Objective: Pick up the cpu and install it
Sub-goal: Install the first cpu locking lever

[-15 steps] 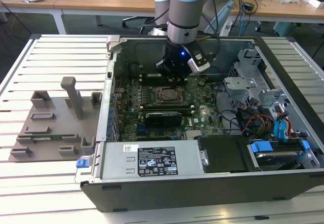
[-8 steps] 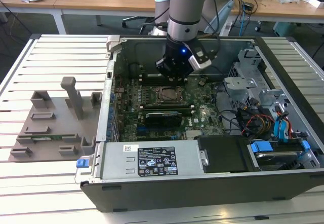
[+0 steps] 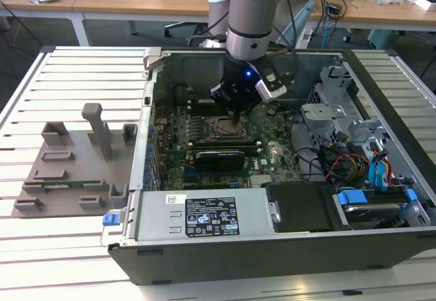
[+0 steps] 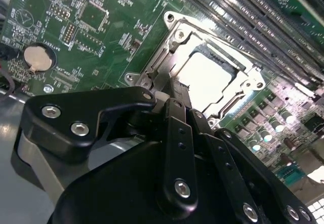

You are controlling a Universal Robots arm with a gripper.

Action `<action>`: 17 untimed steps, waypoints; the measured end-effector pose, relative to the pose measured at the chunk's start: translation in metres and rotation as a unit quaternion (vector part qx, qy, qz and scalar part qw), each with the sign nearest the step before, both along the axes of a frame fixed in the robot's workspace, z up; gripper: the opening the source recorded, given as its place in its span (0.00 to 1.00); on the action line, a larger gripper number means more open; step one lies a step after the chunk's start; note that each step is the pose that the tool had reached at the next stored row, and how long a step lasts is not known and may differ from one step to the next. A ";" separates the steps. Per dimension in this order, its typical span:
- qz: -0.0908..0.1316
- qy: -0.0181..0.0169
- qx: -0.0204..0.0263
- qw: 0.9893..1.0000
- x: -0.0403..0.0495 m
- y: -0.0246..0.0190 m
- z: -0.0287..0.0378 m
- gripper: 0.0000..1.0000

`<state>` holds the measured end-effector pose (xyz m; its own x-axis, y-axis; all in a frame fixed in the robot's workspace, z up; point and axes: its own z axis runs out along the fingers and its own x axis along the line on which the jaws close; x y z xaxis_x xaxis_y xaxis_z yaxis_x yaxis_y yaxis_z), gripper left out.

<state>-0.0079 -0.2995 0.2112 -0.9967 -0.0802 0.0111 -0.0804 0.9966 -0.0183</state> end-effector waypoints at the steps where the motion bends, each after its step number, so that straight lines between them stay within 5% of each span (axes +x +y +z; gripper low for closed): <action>1: 0.000 0.000 -0.001 1.000 0.0000 -0.0008 0.0000 0.11; 17: 0.000 0.000 -0.008 1.000 0.0000 -0.0014 0.0085 0.11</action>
